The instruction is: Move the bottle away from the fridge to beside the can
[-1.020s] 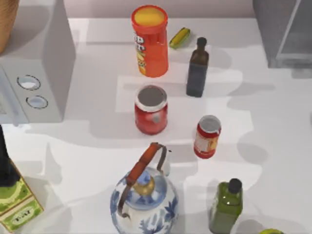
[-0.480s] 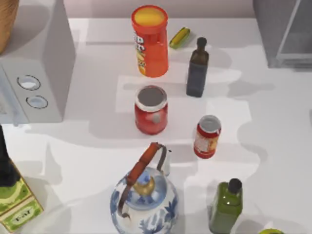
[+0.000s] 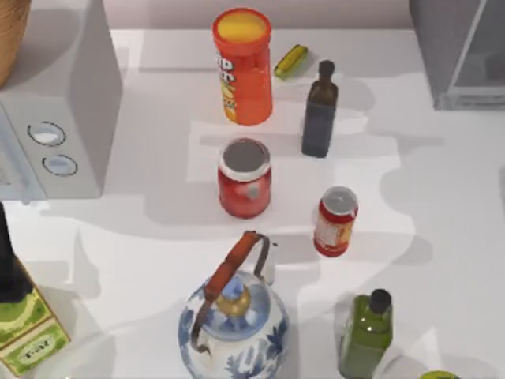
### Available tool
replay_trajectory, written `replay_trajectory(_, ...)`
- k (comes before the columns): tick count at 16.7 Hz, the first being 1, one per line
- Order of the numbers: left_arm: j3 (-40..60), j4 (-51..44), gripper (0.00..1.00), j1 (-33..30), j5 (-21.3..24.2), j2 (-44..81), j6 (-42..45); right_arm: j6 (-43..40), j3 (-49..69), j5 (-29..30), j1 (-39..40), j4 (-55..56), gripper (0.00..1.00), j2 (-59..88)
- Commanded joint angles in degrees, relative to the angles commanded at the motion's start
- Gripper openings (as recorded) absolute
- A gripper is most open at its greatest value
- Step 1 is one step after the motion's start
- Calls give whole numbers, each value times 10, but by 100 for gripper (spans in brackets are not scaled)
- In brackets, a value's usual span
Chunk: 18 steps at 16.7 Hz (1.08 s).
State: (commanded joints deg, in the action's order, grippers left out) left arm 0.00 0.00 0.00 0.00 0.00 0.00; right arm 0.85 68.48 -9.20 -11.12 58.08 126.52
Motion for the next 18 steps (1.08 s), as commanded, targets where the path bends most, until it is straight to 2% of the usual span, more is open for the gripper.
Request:
replay_trajectory(2, 0, 0, 100, 0, 0, 0, 0, 0, 0, 0, 0, 0, 100, 0)
replay_trajectory(15, 0, 0, 100, 0, 0, 0, 0, 0, 0, 0, 0, 0, 2, 0)
replay_trajectory(18, 0, 0, 100, 0, 0, 0, 0, 0, 0, 0, 0, 0, 0, 0)
